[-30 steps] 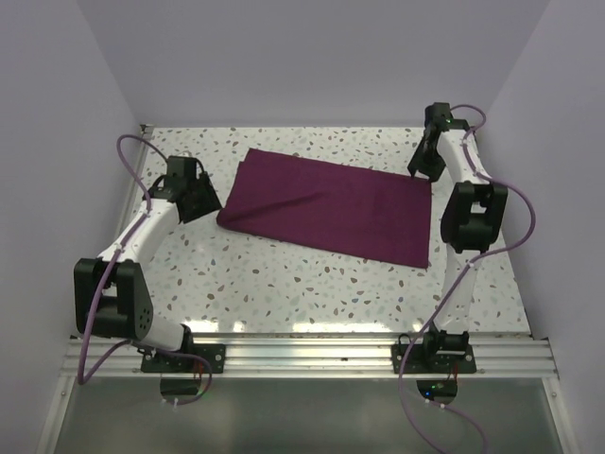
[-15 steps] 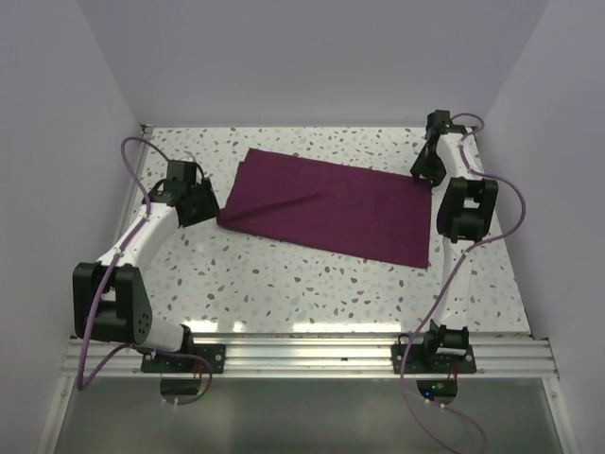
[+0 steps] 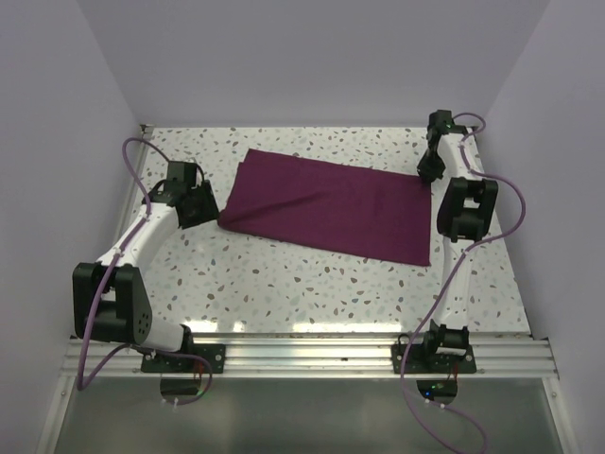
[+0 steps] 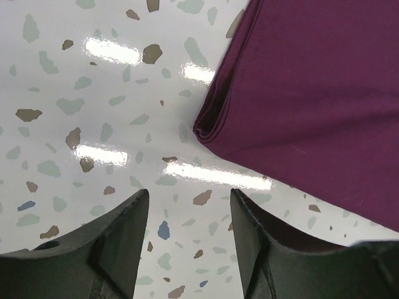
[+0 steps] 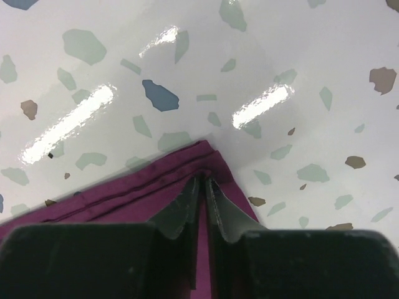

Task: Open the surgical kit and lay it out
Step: Open the surgical kit at the center of the board.

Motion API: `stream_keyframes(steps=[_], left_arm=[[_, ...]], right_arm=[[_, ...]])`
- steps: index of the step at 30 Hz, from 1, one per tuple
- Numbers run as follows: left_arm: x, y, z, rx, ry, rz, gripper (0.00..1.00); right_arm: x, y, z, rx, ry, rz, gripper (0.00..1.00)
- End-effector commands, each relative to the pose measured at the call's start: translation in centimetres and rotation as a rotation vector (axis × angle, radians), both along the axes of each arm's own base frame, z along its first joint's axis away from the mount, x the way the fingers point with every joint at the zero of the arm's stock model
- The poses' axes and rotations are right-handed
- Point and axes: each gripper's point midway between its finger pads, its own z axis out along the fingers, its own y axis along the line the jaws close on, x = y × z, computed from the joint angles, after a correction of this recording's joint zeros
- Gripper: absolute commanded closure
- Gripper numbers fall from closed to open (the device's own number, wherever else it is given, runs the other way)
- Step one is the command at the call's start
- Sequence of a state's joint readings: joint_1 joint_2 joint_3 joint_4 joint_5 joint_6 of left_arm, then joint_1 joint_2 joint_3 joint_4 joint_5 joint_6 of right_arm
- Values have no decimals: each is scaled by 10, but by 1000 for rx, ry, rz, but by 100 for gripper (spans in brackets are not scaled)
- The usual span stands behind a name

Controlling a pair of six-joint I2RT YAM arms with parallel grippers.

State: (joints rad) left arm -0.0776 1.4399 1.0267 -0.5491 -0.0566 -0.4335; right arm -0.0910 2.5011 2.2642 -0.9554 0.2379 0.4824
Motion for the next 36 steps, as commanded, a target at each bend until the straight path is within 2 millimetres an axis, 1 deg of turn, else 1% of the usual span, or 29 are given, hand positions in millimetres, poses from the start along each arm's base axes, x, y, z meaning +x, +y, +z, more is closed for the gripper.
stream_keyframes(steps=[1, 2, 5, 8, 9, 11, 12, 14, 15, 16, 18, 19, 20, 21, 22, 23, 24, 25, 26, 27, 28, 29, 30, 31, 32, 33, 34, 35, 36], left_arm=[[-4, 5, 6, 9, -11, 5, 42], [-5, 5, 6, 9, -13, 5, 42], [-5, 4, 3, 3, -4, 10, 43], [-4, 3, 3, -4, -8, 14, 43], [-3, 3, 5, -4, -13, 16, 43], [-2, 4, 8, -2, -23, 26, 43], [0, 5, 12, 1, -34, 33, 43], [5, 6, 18, 2, -50, 38, 43], [7, 7, 22, 5, -59, 43, 43], [8, 6, 24, 4, -64, 44, 43], [13, 6, 31, 0, -84, 51, 43], [15, 7, 34, 1, -92, 54, 43], [18, 7, 39, -2, -103, 60, 43], [19, 7, 42, -3, -112, 62, 43], [20, 7, 44, -2, -117, 65, 41], [23, 7, 49, -5, -131, 67, 38], [25, 7, 52, -6, -140, 70, 34], [26, 7, 54, -9, -147, 72, 32], [28, 6, 59, -13, -160, 76, 31], [29, 6, 61, -19, -168, 77, 31], [31, 5, 64, -22, -175, 77, 31], [33, 4, 68, -30, -189, 80, 31], [34, 4, 70, -34, -194, 81, 31], [35, 3, 72, -37, -200, 83, 31], [37, 3, 76, -42, -213, 84, 31], [37, 2, 77, -46, -215, 86, 31], [38, 2, 80, -51, -225, 87, 31], [39, 1, 82, -58, -233, 92, 31], [39, 0, 83, -66, -236, 93, 31]], right_arm=[[10, -10, -4, -16, -29, -8, 97], [9, -10, -2, -20, -28, -5, 100], [7, -12, 6, -28, -32, 6, 100], [3, -9, 16, -19, -38, 10, 100], [1, -4, 25, 2, -54, 16, 100], [1, 2, 36, 32, -89, 11, 100], [-5, 14, 42, 84, -100, 19, 100], [-6, 29, 50, 132, -138, 45, 100], [-13, 37, 47, 155, -123, 58, 100], [-14, 47, 59, 161, -142, 81, 100], [-24, 59, 60, 172, -123, 110, 100], [-28, 70, 63, 190, -122, 135, 100], [-32, 77, 74, 198, -135, 151, 100], [-40, 83, 70, 209, -116, 162, 100], [-46, 99, 71, 215, -109, 194, 100], [-51, 110, 84, 238, -130, 223, 100], [-63, 118, 79, 247, -103, 241, 100], [-71, 136, 83, 255, -100, 280, 100], [-80, 146, 95, 268, -118, 312, 100], [-95, 154, 90, 273, -86, 332, 100], [-108, 170, 92, 276, -74, 374, 100], [-120, 178, 93, 287, -59, 395, 100], [-142, 183, 99, 290, -52, 415, 100], [-158, 195, 100, 297, -36, 444, 100], [-176, 200, 104, 313, -21, 465, 100], [-205, 200, 105, 318, -3, 480, 100], [-225, 208, 108, 326, 8, 508, 100], [-248, 209, 108, 334, 41, 521, 100], [-279, 206, 94, 345, 109, 525, 100]])
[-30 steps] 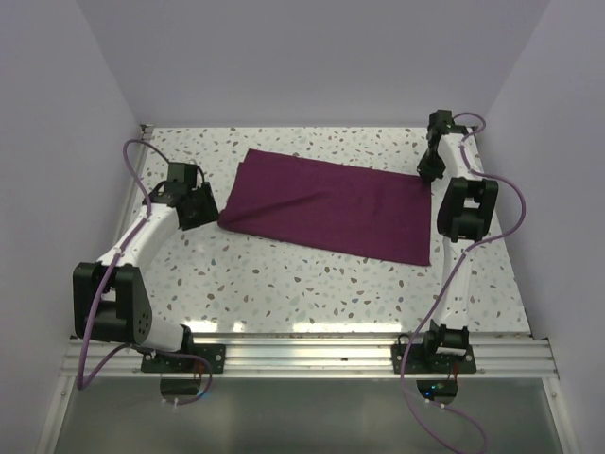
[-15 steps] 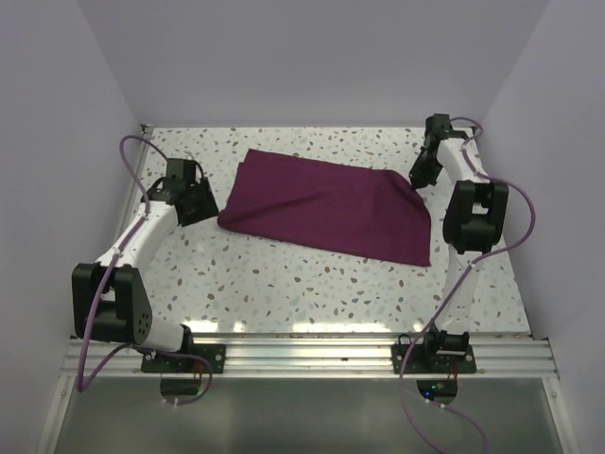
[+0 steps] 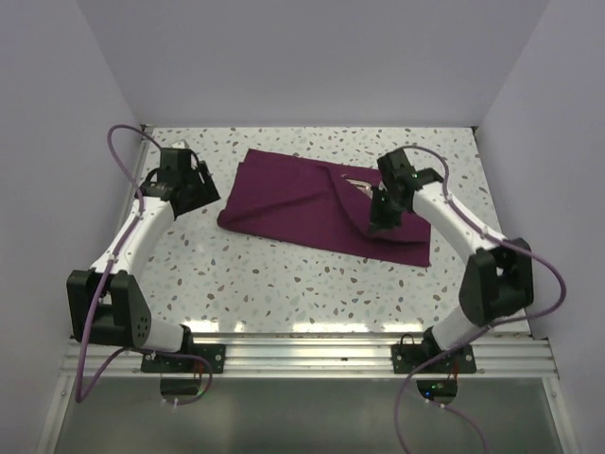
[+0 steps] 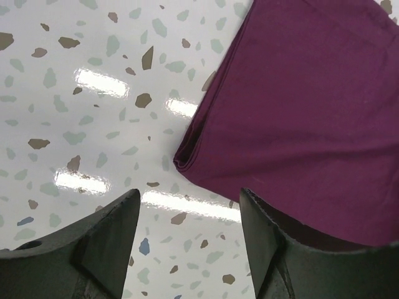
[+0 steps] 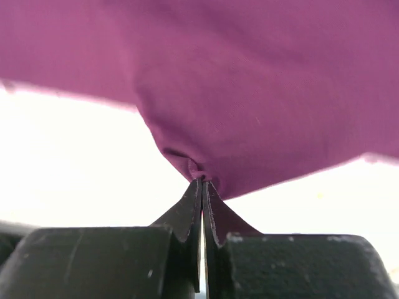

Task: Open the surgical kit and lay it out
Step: Open the surgical kit at the center of the board.

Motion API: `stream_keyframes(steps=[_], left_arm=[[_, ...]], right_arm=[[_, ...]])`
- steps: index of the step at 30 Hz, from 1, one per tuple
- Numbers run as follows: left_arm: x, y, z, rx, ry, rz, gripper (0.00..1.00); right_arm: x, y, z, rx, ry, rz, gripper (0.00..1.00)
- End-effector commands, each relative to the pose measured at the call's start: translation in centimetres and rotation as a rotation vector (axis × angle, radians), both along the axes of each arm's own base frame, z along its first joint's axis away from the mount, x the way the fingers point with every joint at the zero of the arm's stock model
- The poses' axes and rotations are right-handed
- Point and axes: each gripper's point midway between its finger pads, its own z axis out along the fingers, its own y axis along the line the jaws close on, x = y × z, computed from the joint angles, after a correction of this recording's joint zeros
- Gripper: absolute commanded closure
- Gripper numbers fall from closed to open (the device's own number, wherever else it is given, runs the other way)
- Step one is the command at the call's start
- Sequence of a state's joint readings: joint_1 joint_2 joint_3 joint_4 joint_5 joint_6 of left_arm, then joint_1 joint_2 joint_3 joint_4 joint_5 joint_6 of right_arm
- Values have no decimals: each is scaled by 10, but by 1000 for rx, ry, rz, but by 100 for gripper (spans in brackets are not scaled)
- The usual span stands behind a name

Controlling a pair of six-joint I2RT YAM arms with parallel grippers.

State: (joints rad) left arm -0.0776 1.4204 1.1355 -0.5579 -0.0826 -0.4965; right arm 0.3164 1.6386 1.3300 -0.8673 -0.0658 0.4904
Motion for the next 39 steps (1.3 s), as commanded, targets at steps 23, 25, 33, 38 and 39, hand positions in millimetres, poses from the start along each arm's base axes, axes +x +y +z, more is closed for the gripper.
stream_keyframes(steps=[23, 25, 33, 38, 39], left_arm=[[-26, -5, 56, -87, -172, 117, 32], [-32, -16, 54, -100, -165, 105, 32], [-78, -89, -6, -154, -18, 14, 29], [-93, -115, -37, -197, 19, 8, 30], [-91, -117, -43, -180, 21, 14, 30]], right_arm=[[-318, -47, 31, 204, 300, 0, 89], [-306, -51, 38, 157, 270, 2, 36], [-245, -54, 109, 78, 28, 11, 2], [-226, -41, 121, 108, 9, 22, 2], [-225, -39, 121, 116, 7, 14, 2]])
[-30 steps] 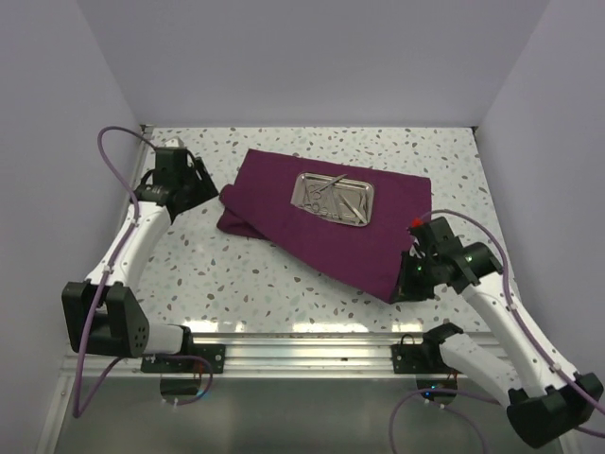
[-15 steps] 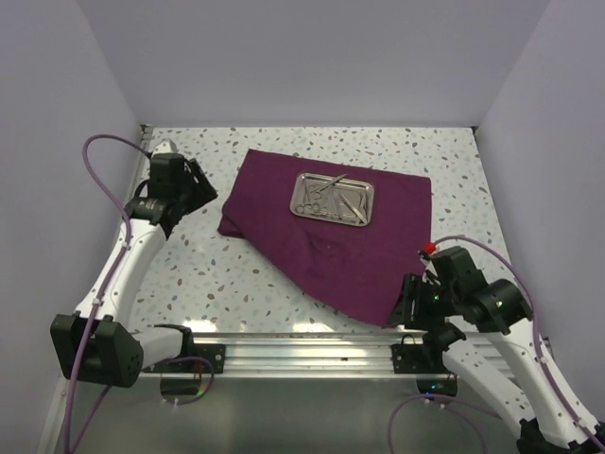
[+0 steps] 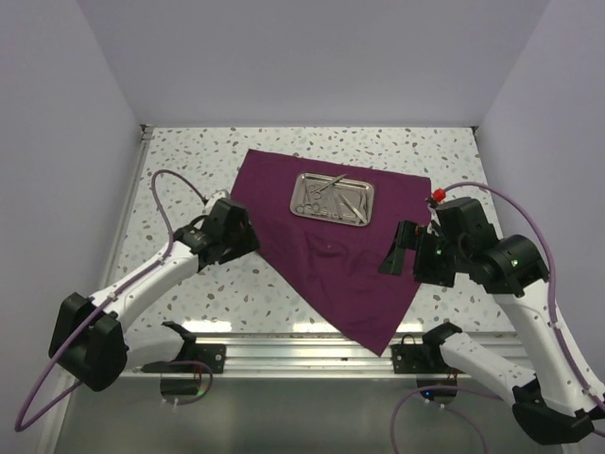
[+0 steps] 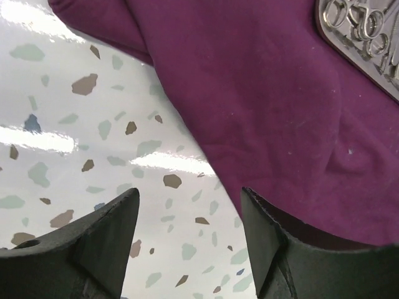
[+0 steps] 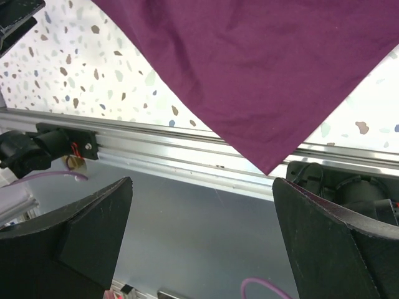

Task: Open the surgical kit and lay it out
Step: Open the surgical kit at the center of the board.

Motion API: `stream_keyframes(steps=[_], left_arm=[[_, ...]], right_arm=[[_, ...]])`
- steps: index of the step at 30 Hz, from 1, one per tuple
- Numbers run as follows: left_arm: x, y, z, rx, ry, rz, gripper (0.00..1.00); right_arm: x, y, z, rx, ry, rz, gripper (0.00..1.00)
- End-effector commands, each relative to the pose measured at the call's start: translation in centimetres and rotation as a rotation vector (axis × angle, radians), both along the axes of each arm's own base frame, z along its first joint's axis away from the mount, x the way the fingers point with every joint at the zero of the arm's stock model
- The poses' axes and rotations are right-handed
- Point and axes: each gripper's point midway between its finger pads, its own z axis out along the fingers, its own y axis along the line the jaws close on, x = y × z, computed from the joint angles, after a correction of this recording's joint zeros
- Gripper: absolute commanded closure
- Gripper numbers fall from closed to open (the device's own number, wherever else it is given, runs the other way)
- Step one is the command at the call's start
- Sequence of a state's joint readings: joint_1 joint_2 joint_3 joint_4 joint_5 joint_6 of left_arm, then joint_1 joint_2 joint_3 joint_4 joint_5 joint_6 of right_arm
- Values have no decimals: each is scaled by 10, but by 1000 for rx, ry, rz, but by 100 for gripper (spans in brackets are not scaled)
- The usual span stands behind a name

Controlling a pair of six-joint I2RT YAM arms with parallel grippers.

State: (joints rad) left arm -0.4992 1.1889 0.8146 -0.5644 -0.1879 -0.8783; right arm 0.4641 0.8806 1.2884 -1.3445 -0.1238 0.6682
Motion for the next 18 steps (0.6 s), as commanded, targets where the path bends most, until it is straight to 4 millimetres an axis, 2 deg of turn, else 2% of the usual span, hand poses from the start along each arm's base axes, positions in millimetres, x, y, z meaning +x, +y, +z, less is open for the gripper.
stream_keyframes(steps=[1, 8, 9, 14, 18], left_arm=[[18, -9, 0, -39, -52, 93, 30], [45, -25, -27, -27, -27, 124, 34], [42, -22, -39, 15, 11, 139, 34], [54, -18, -45, 68, 17, 185, 34], [61, -16, -52, 87, 3, 205, 35]], right_arm=[[-33, -18, -13, -90, 159, 3, 2], [-34, -19, -13, -98, 171, -3, 2], [-33, -20, -13, -107, 170, -6, 2], [-36, -29, -10, -142, 166, -21, 1], [-40, -28, -9, -120, 169, -35, 1]])
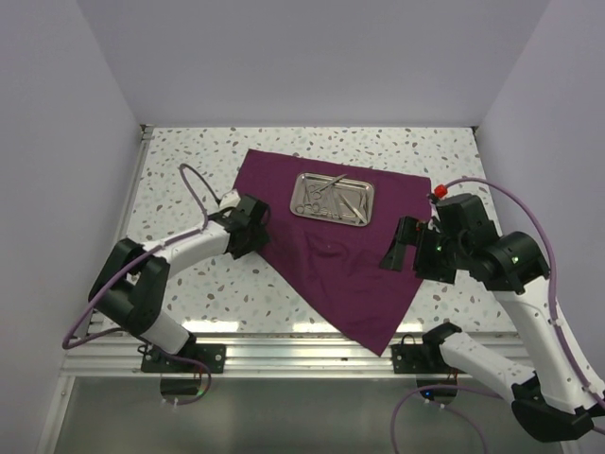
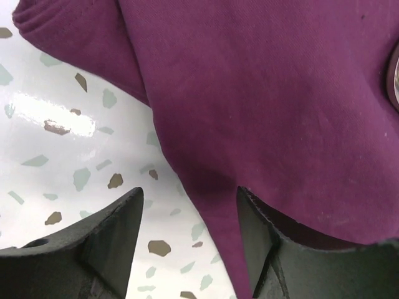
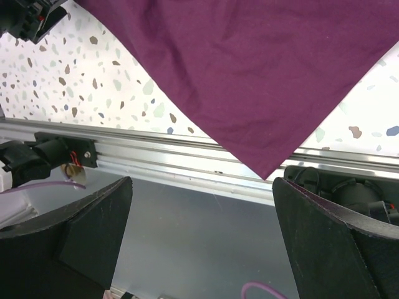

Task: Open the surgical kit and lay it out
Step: Open the surgical kit at the center of the board.

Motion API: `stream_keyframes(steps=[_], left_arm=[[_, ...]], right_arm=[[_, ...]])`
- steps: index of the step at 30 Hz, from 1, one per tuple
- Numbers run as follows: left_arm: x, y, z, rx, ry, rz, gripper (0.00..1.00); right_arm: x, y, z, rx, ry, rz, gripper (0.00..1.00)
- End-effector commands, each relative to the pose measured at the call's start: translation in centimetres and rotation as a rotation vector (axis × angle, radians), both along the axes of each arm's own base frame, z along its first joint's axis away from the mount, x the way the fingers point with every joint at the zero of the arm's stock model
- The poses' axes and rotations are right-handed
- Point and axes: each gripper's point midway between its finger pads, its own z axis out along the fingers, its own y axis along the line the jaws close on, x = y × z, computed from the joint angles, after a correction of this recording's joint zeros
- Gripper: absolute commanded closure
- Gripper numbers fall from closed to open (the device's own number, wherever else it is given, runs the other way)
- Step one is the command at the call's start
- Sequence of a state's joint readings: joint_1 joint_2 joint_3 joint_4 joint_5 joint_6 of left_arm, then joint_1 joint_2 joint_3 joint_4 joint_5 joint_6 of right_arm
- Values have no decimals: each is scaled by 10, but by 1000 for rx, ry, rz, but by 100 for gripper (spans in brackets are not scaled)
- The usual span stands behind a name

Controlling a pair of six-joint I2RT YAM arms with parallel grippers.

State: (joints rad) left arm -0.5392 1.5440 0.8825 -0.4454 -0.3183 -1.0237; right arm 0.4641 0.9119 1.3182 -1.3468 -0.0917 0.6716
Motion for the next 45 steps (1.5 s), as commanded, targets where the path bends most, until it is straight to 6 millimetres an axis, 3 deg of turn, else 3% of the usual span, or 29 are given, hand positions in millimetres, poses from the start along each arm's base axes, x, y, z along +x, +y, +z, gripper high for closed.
stream_keyframes(steps=[1, 9, 10, 13, 14, 20, 23, 26, 27, 32, 33, 39, 40, 42, 44, 45], left_arm=[[28, -5, 9, 4, -89, 50, 36], [39, -15, -12, 9, -71, 20, 71], [40, -16, -12, 11, -72, 14, 82], [41, -18, -7, 10, -78, -6, 100], [41, -17, -5, 14, -76, -11, 100], [18, -5, 19, 17, -69, -26, 100], [-12, -1, 32, -14, -62, -47, 100], [-50, 4, 40, -39, -44, -56, 100], [-72, 3, 41, -47, -22, -69, 100], [-141, -11, 42, -62, 57, -141, 100], [-156, -5, 42, -39, 97, -138, 100], [-215, -7, 58, -33, 219, -96, 100], [-221, -8, 62, -35, 230, -95, 93], [-234, -13, 76, -44, 255, -118, 63], [-244, -18, 87, -55, 268, -155, 59], [-245, -25, 95, -84, 267, -172, 47]], right_arm=[[-49, -26, -13, -92, 181, -16, 2], [-44, -24, -13, -101, 193, -21, 2], [-43, -24, -11, -105, 187, -20, 2], [-33, -22, -7, -118, 178, -16, 2], [-31, -21, -7, -118, 175, -11, 2], [-5, -12, -4, -146, 152, 25, 2], [10, -10, -6, -176, 146, 41, 1], [26, -9, -11, -218, 147, 48, 2], [30, -7, -12, -223, 149, 58, 2], [64, -1, -27, -268, 164, 60, 2], [69, 0, -28, -273, 165, 65, 2], [107, -6, -40, -277, 194, 35, 1], [110, -6, -42, -259, 204, 36, 2], [121, -20, -53, -275, 243, 0, 2], [127, -28, -57, -289, 262, -33, 1], [131, -28, -61, -287, 272, -47, 1]])
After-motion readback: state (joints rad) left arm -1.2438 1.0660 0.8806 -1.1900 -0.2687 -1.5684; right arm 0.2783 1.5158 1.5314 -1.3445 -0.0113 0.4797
